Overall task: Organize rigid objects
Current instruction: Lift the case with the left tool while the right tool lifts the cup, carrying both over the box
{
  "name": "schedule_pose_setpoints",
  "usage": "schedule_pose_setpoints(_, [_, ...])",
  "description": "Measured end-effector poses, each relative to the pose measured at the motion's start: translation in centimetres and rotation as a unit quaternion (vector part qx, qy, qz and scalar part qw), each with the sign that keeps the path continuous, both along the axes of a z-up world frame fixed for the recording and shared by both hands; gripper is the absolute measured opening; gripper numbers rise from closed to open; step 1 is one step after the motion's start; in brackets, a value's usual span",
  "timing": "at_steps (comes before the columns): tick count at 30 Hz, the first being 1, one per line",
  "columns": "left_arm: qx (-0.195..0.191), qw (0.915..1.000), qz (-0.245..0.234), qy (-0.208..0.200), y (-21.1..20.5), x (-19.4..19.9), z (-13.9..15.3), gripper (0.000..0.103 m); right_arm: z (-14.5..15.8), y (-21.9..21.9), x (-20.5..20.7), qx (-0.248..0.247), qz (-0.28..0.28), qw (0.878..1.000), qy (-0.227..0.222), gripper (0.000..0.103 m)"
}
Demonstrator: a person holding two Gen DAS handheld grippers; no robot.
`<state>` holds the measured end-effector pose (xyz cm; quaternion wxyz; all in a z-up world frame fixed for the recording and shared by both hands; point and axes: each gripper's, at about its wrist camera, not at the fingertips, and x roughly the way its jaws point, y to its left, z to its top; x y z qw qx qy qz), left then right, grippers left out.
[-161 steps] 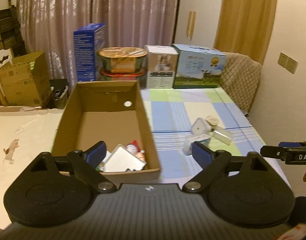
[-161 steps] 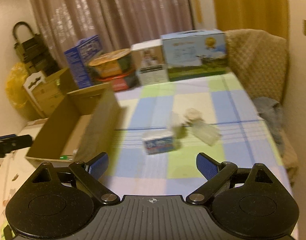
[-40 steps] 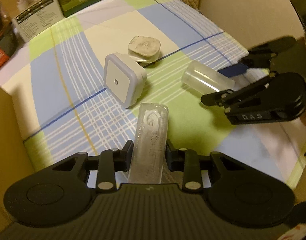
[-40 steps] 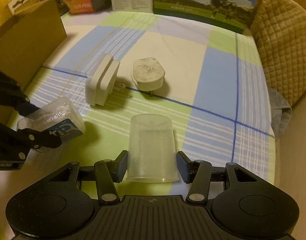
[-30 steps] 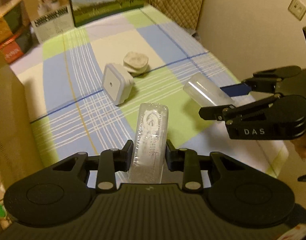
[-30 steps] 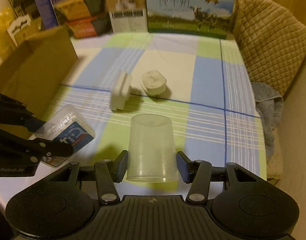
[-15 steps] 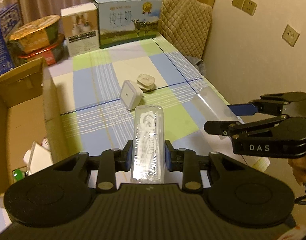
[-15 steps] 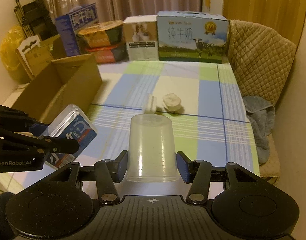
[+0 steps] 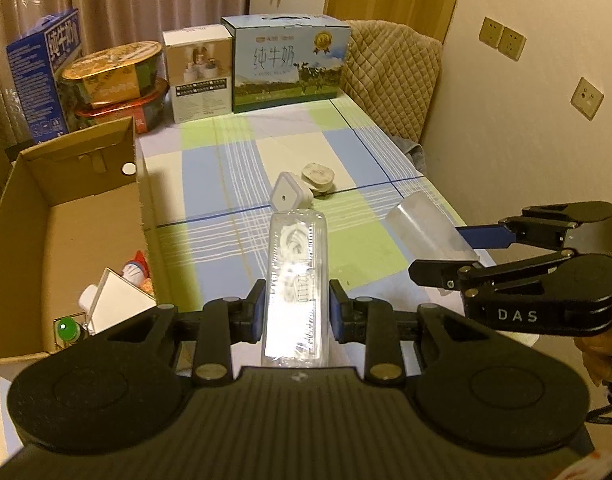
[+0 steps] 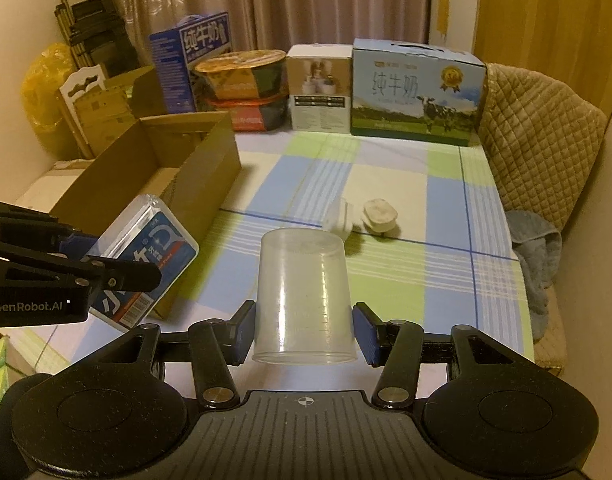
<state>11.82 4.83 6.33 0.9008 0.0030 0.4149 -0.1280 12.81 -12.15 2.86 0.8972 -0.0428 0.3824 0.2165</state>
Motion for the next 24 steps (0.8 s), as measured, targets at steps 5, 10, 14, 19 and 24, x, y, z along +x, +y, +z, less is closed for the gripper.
schedule_pose_setpoints(5, [-0.002, 1.0000, 0.006, -0.007, 0.8, -0.4, 0.4, 0.026, 0.1, 0.8, -0.1, -0.001, 0.008, 1.000, -0.001, 0.049])
schedule_pose_setpoints(10, [0.000, 0.9999, 0.009, -0.013, 1.5, -0.6, 0.8, 0.026, 0.2, 1.6, -0.1, -0.003, 0.013, 1.000, -0.003, 0.049])
schedule_pose_setpoints(14, [0.000, 0.9997, 0.014, -0.018, 2.2, -0.7, 1.3, 0.026, 0.3, 2.4, -0.1, -0.005, 0.020, 1.000, -0.003, 0.049])
schedule_pose_setpoints(19, [0.003, 0.9995, 0.021, -0.022, 3.2, -0.9, 1.6, 0.026, 0.4, 3.5, 0.1, -0.007, 0.028, 1.000, -0.005, 0.049])
schedule_pose_setpoints(24, [0.007, 0.9991, 0.031, -0.027, 4.7, -1.1, 2.0, 0.026, 0.6, 4.8, 0.4, -0.009, 0.037, 0.999, -0.007, 0.049])
